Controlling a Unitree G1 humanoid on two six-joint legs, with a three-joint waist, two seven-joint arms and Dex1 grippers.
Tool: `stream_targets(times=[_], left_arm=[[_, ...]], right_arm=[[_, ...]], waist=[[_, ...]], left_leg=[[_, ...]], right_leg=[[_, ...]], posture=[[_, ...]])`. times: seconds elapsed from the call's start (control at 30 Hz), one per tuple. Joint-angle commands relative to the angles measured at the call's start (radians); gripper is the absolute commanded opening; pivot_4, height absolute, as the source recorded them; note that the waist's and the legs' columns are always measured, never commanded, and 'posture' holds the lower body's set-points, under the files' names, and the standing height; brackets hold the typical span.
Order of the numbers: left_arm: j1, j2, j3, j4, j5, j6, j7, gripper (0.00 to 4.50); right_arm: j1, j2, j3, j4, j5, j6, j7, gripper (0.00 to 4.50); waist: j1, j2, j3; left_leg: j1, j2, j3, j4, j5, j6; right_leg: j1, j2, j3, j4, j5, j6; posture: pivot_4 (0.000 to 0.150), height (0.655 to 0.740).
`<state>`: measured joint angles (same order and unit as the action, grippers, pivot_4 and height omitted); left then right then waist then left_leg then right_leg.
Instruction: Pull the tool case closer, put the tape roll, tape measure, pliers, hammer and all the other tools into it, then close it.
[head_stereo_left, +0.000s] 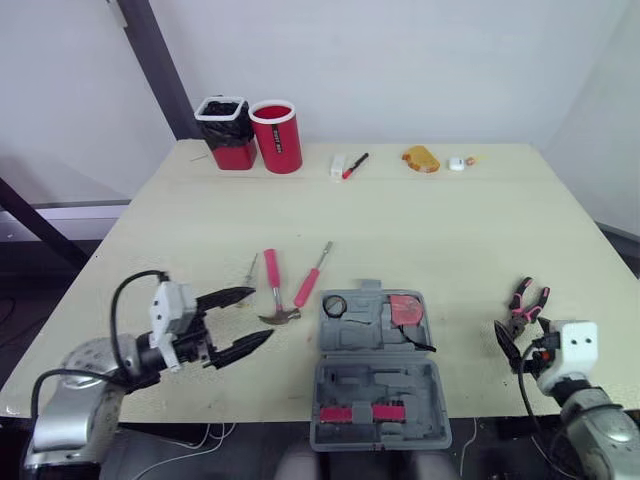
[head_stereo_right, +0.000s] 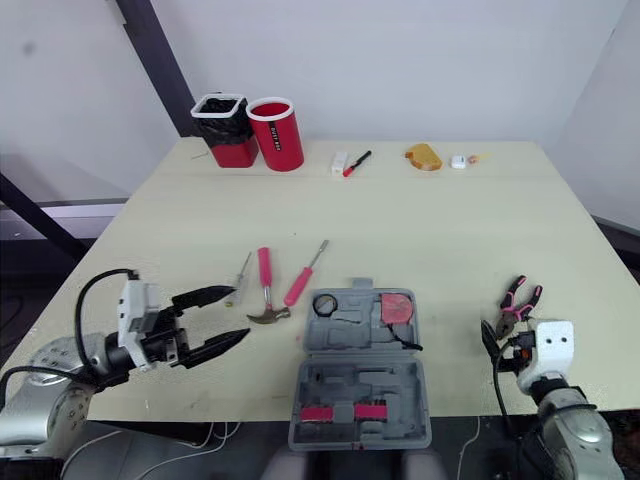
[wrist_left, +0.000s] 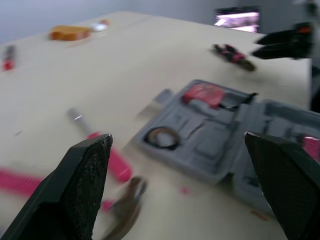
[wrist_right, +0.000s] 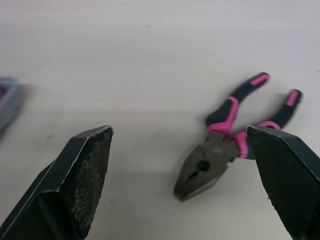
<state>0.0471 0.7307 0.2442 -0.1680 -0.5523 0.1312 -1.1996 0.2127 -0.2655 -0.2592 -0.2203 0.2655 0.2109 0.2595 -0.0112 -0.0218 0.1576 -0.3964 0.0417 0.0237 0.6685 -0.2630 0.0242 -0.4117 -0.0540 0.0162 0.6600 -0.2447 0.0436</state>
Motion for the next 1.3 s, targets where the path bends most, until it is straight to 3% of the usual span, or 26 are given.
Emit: stream_targets(times=[0.03,0.4,0.63,0.87,0.97,1.13,1.3], left_arm=[[-0.051,0.035,-0.034,-0.072,-0.01,0.02,-0.023,4.5],[-0.235,0.079,-0.153,-0.143,-0.043,0.102,-0.109,4.5],[-0.254,0.072,-0.167,-0.144,-0.044,0.114,-0.109,4.5],[-0.242,0.068,-0.163,-0.156,-0.046,0.117,-0.1,4.5],[-0.232,0.065,-0.159,-0.159,-0.047,0.116,-0.097,4.5],[-0.223,0.061,-0.154,-0.161,-0.051,0.117,-0.092,4.5],[-0.22,0.06,-0.154,-0.158,-0.053,0.113,-0.087,4.5]], right_arm=[[-0.045,0.045,-0.011,-0.013,-0.054,0.042,-0.136,4.46],[-0.18,0.173,-0.013,0.242,-0.101,0.025,-0.309,4.46],[-0.265,0.187,-0.066,0.363,-0.087,-0.024,-0.378,4.46],[-0.267,0.192,-0.073,0.371,-0.093,-0.028,-0.408,4.46],[-0.259,0.194,-0.071,0.357,-0.096,-0.016,-0.419,3.64],[-0.239,0.206,-0.065,0.317,-0.098,0.007,-0.439,1.13],[-0.22,0.212,-0.051,0.29,-0.101,0.026,-0.435,0.98]], waist=[[0.0,0.0,0.0],[-0.007,0.001,0.001],[-0.011,0.001,0.0],[-0.004,0.0,0.0],[-0.004,0.0,0.0],[0.0,0.0,0.0],[-0.001,0.0,0.0]], left_leg=[[0.0,0.0,0.0,0.0,0.0,0.0],[-0.001,0.0,0.0,0.0,0.0,0.0],[0.0,0.0,0.0,0.0,0.0,0.0],[0.0,-0.001,-0.001,0.0,0.0,0.0],[0.0,-0.001,-0.001,0.0,0.0,0.0],[0.0,-0.001,-0.001,0.0,0.0,0.0],[-0.001,-0.001,-0.002,0.0,0.0,0.0]], right_leg=[[0.0,0.0,0.0,0.0,0.0,0.0],[0.0,0.001,0.0,0.0,0.0,0.0],[0.0,0.003,0.002,0.001,0.0,0.001],[0.001,0.003,0.005,0.0,0.0,0.001],[0.001,0.003,0.005,0.0,0.0,0.001],[0.001,0.003,0.004,0.0,0.0,0.001],[0.001,0.003,0.003,0.0,0.0,0.001]], posture=[[0.15,0.7371],[0.15,0.7371],[0.15,0.7371],[0.15,0.7371],[0.15,0.7371],[0.15,0.7371],[0.15,0.7371]])
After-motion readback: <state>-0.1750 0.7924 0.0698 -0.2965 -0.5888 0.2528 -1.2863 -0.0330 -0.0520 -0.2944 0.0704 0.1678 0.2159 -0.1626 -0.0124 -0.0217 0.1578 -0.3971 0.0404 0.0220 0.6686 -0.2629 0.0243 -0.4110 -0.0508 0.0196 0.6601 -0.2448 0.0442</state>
